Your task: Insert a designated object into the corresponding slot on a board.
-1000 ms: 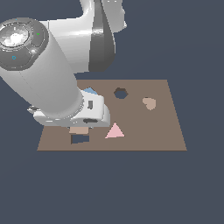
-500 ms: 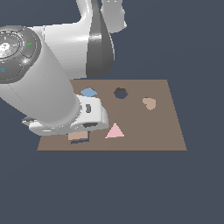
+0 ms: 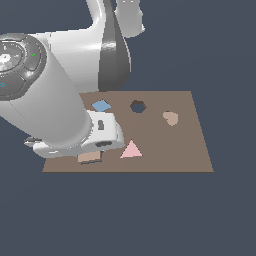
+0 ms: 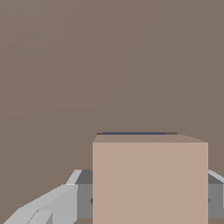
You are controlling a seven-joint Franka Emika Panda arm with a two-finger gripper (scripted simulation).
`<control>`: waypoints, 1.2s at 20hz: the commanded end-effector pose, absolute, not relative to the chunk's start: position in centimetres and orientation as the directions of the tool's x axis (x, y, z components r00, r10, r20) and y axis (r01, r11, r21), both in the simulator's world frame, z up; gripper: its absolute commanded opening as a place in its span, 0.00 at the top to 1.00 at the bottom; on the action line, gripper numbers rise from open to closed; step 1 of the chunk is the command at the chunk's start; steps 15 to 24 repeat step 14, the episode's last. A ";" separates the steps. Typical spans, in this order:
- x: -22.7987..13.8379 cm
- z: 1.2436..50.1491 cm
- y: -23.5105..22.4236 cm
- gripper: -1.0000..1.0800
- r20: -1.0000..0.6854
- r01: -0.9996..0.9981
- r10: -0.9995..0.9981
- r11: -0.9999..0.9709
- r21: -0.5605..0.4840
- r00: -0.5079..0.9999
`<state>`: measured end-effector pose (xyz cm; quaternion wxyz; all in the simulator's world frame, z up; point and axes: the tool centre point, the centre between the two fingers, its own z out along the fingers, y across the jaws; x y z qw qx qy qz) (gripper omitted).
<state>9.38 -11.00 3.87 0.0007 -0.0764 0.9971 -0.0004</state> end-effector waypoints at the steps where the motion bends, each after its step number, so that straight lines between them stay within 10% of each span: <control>1: 9.4 3.4 -11.0 1.00 -0.002 -0.154 -0.154 0.988 -0.001 -0.988; 4: 9.4 3.1 -11.0 1.00 -0.002 -0.156 -0.156 0.988 -0.001 -0.988; 5: 9.4 3.1 -11.0 0.04 -0.002 -0.156 -0.156 0.988 -0.001 -0.988; 24: 9.4 3.1 -11.0 0.04 -0.002 -0.156 -0.156 0.988 -0.001 -0.988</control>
